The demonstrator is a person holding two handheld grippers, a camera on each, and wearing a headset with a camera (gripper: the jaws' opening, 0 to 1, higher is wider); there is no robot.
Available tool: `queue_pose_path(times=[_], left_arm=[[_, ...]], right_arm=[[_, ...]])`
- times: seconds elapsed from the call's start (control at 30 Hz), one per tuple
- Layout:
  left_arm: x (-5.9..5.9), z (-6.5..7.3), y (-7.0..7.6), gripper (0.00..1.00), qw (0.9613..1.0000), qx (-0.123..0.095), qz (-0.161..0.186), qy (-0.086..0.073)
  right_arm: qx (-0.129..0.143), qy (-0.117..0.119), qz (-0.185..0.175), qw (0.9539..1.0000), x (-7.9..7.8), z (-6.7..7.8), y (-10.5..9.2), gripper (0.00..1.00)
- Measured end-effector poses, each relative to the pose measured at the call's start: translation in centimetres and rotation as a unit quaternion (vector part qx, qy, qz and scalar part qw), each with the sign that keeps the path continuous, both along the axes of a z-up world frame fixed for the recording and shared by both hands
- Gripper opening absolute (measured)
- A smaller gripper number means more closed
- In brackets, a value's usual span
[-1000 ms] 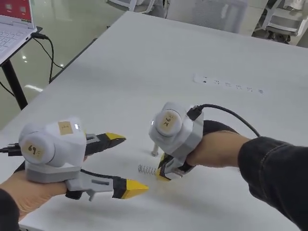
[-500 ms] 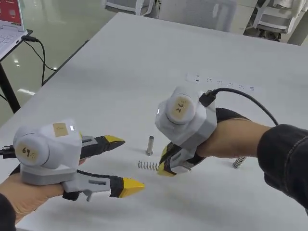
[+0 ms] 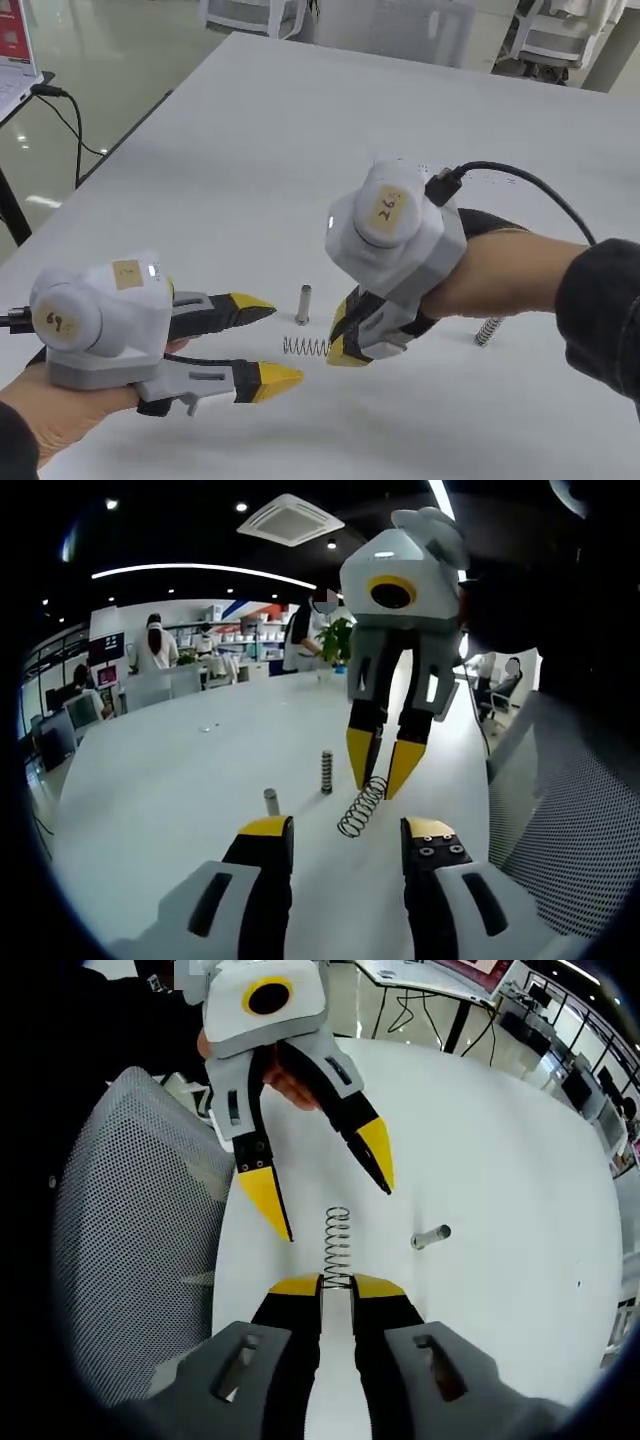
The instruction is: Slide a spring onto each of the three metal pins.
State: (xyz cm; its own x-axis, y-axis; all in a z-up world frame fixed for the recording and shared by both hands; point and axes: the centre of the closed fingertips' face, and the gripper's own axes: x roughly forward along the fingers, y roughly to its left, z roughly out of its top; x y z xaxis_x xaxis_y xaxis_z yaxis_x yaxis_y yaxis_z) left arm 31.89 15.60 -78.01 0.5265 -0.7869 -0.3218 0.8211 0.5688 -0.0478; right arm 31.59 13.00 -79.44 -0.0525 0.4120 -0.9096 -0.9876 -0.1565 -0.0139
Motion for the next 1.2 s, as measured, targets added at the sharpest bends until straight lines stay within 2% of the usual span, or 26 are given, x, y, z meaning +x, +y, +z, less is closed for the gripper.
queue_pose_path(times=[0.33, 0.73, 1.2], left_arm=[[-0.6, 0.4, -0.9, 0.23, 0.9997, -0.003, -0.024, -0.009], [-1.2, 0.6, -1.5, 0.11, 0.9989, -0.005, -0.046, -0.011], [-1.3, 0.2, -1.8, 0.09, 0.9981, 0.006, -0.060, -0.010]], right_arm=[[0.003, -0.002, 0.020, 0.9998, -0.4, 0.5, -0.3, 0.13], [0.012, 0.003, 0.048, 0.9988, -1.0, 0.9, -0.6, 0.13], [0.016, -0.001, 0.057, 0.9982, -1.1, 1.8, -0.6, 0.13]])
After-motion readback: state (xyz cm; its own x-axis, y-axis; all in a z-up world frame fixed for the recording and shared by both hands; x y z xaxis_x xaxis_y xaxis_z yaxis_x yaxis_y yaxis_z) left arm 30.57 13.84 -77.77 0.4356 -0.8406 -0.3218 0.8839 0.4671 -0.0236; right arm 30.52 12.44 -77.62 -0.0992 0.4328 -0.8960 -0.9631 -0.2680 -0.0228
